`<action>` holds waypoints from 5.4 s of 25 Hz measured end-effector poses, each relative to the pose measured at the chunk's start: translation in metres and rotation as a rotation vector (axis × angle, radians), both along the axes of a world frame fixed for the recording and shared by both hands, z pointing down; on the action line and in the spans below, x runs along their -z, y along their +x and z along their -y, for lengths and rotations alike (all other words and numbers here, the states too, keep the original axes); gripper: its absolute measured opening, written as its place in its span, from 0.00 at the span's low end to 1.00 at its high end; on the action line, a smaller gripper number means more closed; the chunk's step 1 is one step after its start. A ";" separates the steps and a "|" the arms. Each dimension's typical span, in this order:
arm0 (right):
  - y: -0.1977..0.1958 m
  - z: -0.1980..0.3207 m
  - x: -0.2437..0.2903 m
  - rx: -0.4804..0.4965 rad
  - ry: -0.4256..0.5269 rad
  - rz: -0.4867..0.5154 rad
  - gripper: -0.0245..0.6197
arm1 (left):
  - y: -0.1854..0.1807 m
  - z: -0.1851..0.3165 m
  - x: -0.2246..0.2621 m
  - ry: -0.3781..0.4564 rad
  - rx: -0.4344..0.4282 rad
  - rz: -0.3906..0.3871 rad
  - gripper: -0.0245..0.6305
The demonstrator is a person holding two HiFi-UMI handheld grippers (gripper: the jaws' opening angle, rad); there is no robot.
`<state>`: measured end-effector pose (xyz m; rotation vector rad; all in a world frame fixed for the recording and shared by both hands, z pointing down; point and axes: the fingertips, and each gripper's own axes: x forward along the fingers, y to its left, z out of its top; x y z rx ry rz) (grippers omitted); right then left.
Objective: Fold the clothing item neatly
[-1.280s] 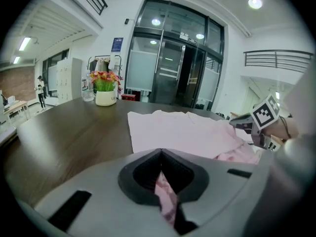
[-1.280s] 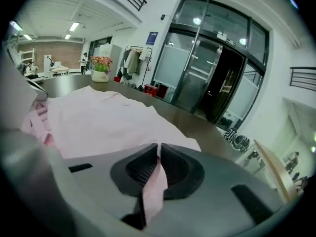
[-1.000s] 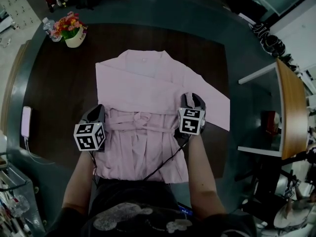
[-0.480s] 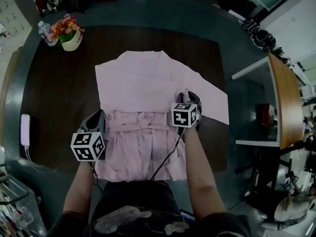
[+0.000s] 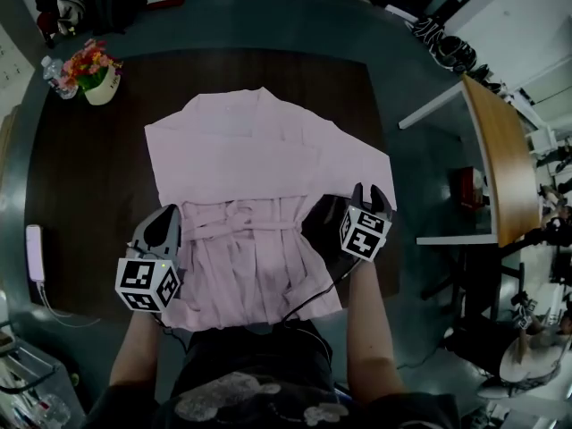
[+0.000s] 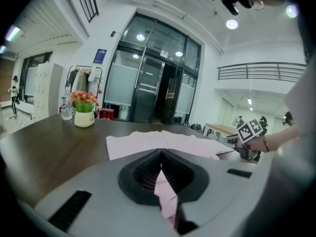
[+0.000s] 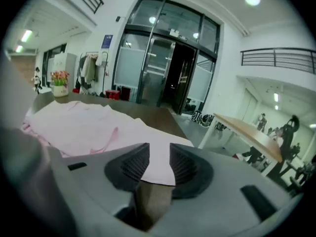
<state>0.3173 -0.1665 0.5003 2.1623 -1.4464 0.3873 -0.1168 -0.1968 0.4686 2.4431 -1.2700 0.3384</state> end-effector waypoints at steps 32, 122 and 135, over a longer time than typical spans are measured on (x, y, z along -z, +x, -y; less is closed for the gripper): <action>0.194 -0.178 -0.022 0.230 0.149 0.344 0.03 | 0.409 -0.157 -0.003 -0.025 -0.189 0.037 0.05; -0.048 0.013 0.133 0.521 0.186 0.146 0.07 | 0.077 -0.085 0.069 0.115 0.264 0.058 0.05; -0.245 0.075 0.113 0.628 0.049 -0.048 0.07 | -0.041 0.003 0.058 0.106 0.101 0.026 0.05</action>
